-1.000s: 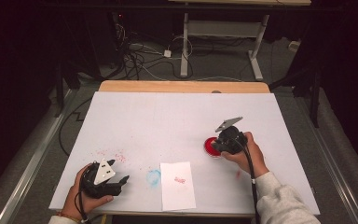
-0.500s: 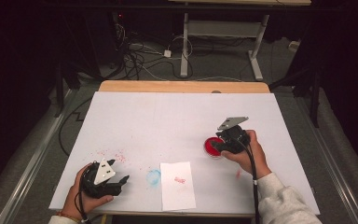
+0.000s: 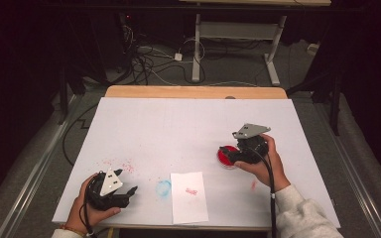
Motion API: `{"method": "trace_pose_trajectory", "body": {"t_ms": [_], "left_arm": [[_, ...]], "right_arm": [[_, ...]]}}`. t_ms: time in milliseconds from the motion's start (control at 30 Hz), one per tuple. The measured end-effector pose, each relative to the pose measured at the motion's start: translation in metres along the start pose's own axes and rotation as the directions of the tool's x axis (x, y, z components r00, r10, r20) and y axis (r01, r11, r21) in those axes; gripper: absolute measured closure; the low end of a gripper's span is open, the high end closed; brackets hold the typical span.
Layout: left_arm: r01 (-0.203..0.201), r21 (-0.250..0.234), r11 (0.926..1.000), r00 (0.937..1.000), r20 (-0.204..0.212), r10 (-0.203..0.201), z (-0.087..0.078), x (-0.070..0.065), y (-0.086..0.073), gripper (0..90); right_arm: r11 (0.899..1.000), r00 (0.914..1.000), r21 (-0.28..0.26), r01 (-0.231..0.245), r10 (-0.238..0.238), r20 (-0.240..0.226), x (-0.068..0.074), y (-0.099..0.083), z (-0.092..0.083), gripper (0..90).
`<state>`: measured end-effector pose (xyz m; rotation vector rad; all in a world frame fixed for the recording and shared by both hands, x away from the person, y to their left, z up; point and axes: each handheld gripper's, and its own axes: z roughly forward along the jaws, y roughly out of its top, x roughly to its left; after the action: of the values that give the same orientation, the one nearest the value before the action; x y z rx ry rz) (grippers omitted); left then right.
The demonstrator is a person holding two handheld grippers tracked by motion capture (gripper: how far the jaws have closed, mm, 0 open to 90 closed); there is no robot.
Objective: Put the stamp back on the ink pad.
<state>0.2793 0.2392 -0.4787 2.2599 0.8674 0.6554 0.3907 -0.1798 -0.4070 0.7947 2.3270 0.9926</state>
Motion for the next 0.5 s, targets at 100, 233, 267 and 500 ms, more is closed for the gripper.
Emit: {"method": "trace_pose_trajectory", "body": {"t_ms": [100, 233, 267, 500], "left_arm": [[-0.001, 0.001, 1.0000, 1.0000, 0.000, 0.001, 0.000, 0.000, 0.000, 24.4], [0.000, -0.001, 1.0000, 1.0000, 0.000, 0.000, 0.000, 0.000, 0.000, 24.4], [-0.001, -0.001, 1.0000, 1.0000, -0.001, 0.001, 0.000, 0.000, 0.000, 24.4], [-0.002, 0.001, 1.0000, 1.0000, -0.003, 0.002, 0.000, 0.000, 0.000, 24.4]], "right_arm": [[1.000, 0.9987, -0.019, -0.007, 0.008, 0.050, 0.002, 0.001, -0.001, 28.0], [0.999, 0.9977, -0.051, -0.017, 0.020, 0.065, 0.002, 0.001, -0.003, 25.3], [0.998, 0.9976, -0.056, -0.017, 0.021, 0.066, 0.002, 0.001, -0.005, 25.4], [0.988, 0.9948, -0.152, -0.038, 0.051, 0.088, 0.003, 0.000, -0.013, 21.5]]}}
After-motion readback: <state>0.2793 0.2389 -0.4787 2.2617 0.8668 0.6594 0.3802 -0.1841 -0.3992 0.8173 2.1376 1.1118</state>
